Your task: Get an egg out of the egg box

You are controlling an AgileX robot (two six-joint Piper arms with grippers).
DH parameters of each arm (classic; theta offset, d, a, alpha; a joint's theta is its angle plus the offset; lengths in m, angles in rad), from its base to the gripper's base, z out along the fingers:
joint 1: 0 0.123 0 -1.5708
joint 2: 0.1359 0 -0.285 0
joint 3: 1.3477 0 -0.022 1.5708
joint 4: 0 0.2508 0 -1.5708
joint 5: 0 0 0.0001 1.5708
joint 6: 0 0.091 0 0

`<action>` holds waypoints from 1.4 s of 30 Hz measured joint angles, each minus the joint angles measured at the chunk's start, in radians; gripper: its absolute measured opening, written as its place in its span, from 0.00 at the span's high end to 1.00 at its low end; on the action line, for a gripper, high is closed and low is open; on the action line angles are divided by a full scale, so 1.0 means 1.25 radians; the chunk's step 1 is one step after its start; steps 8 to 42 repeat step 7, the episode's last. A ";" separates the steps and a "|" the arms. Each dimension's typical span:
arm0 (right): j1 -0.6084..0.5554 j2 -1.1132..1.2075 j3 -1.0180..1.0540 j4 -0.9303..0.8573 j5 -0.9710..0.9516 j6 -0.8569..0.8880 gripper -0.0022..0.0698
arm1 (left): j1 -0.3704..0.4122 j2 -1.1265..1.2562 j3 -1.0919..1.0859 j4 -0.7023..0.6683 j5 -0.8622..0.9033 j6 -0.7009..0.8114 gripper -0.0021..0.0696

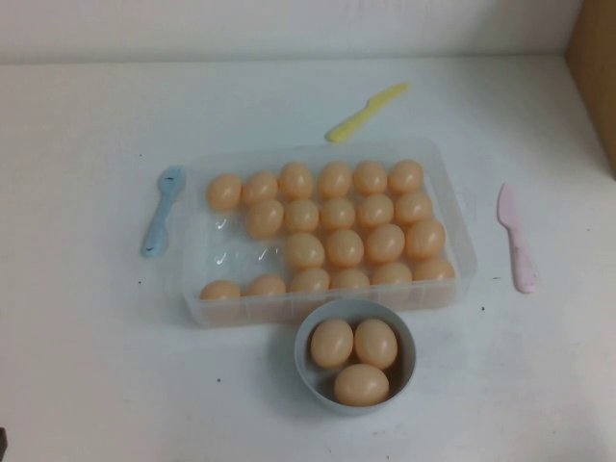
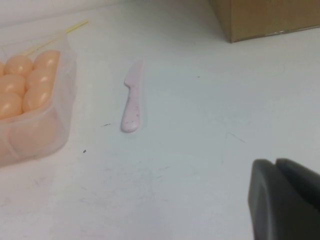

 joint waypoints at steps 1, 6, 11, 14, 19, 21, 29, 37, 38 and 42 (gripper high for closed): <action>0.000 0.000 0.000 0.000 0.000 0.000 1.00 | 0.005 0.000 0.000 0.000 0.000 0.000 0.98; 0.000 0.000 0.000 0.000 0.000 0.000 1.00 | 0.006 0.000 0.000 0.002 0.000 0.000 0.98; 0.000 0.000 0.000 0.000 0.000 0.000 1.00 | 0.006 0.000 0.000 0.006 0.000 0.000 0.98; 0.000 0.000 0.000 0.000 0.000 0.000 1.00 | 0.006 0.000 0.000 0.006 0.000 0.000 0.98; 0.000 0.000 0.000 0.000 0.000 0.000 1.00 | 0.006 0.000 0.000 0.006 0.000 0.000 0.98; 0.000 0.000 0.000 0.000 0.000 0.000 1.00 | 0.006 0.000 0.000 0.006 0.000 0.000 0.98; 0.000 0.000 0.000 0.000 0.000 0.000 1.00 | 0.006 0.000 0.000 0.006 0.000 0.000 0.98; 0.000 0.000 0.000 0.000 0.000 0.000 1.00 | 0.006 0.000 0.000 0.006 0.000 0.000 0.98; 0.000 0.000 0.000 0.000 0.000 0.000 1.00 | 0.006 0.000 0.000 0.006 0.000 0.000 0.98; 0.000 0.000 0.000 0.000 0.000 0.000 1.00 | 0.006 0.000 0.000 0.006 0.000 0.000 0.98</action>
